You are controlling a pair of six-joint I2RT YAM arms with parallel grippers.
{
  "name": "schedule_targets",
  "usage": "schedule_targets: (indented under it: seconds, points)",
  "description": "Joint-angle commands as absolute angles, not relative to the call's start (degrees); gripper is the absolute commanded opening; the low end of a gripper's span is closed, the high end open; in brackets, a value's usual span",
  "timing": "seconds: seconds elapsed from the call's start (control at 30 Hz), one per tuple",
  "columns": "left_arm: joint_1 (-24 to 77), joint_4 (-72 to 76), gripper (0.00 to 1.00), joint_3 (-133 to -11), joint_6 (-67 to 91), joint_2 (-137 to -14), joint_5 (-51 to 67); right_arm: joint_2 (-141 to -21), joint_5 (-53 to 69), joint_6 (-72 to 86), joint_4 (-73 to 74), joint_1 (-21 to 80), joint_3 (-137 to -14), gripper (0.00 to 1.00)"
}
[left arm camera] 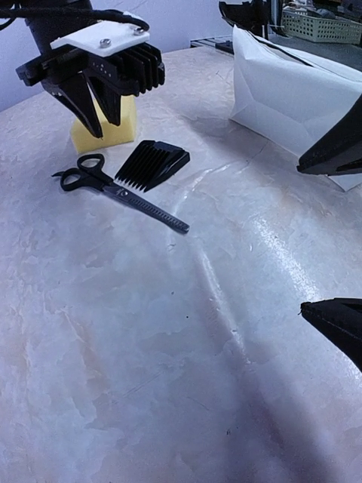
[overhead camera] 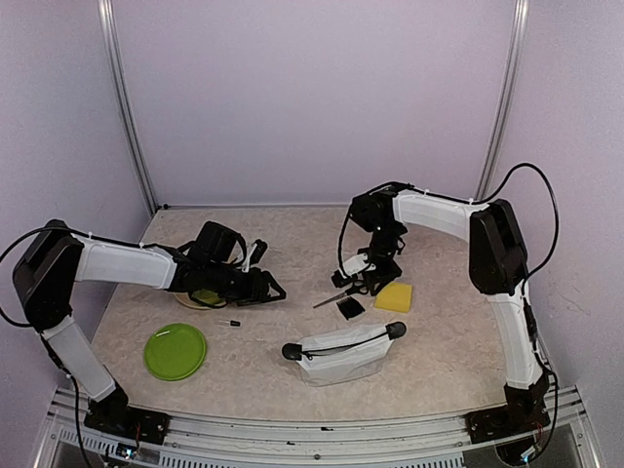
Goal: Sort the hair-cutting tools
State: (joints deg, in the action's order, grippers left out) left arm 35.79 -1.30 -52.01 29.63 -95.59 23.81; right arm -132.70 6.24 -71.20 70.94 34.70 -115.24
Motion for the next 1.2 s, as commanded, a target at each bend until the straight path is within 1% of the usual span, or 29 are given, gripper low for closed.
schedule_targets:
  seconds: [0.0,0.37,0.47,0.57,0.7,0.9,0.93,0.97,1.03,1.07,1.17]
  points:
    - [36.2,-0.4,0.55,-53.4,29.3,-96.5,24.4,-129.4,6.4,-72.4,68.9,35.2,-111.9,0.21]
    - [36.4,-0.4,0.55,-51.0,29.6,-94.7,23.5,-131.9,4.2,-71.5,66.0,35.5,-112.5,0.21]
    - [36.5,-0.2,0.55,-51.1,29.8,-94.9,23.5,-132.2,3.9,-72.2,64.9,35.5,-112.1,0.24]
    - [36.4,-0.3,0.55,-51.5,29.7,-95.2,23.6,-133.0,3.2,-72.9,64.5,35.5,-112.0,0.26]
    - [36.4,-0.3,0.55,-51.2,29.6,-95.3,23.6,-134.8,2.2,-73.6,65.5,35.6,-111.8,0.25]
    - [36.3,-1.1,0.55,-51.2,29.4,-94.9,23.1,-136.5,1.9,-74.0,65.5,35.6,-110.3,0.22]
    - [36.3,-1.1,0.55,-51.2,29.4,-94.8,23.0,-136.8,1.9,-73.9,65.3,35.6,-110.3,0.21]
    - [36.3,-1.1,0.55,-51.2,29.4,-94.8,23.0,-137.2,1.7,-73.8,65.2,35.7,-110.3,0.17]
    - [36.4,-1.1,0.55,-51.2,29.5,-95.0,23.0,-137.9,1.5,-73.6,65.2,35.7,-110.6,0.05]
    - [36.3,-1.1,0.56,-51.4,29.5,-95.2,23.0,-137.9,1.6,-73.5,65.1,35.7,-110.6,0.01]
    - [36.4,-1.0,0.55,-51.9,29.5,-95.6,23.0,-135.7,2.4,-73.6,62.8,35.7,-109.3,0.0]
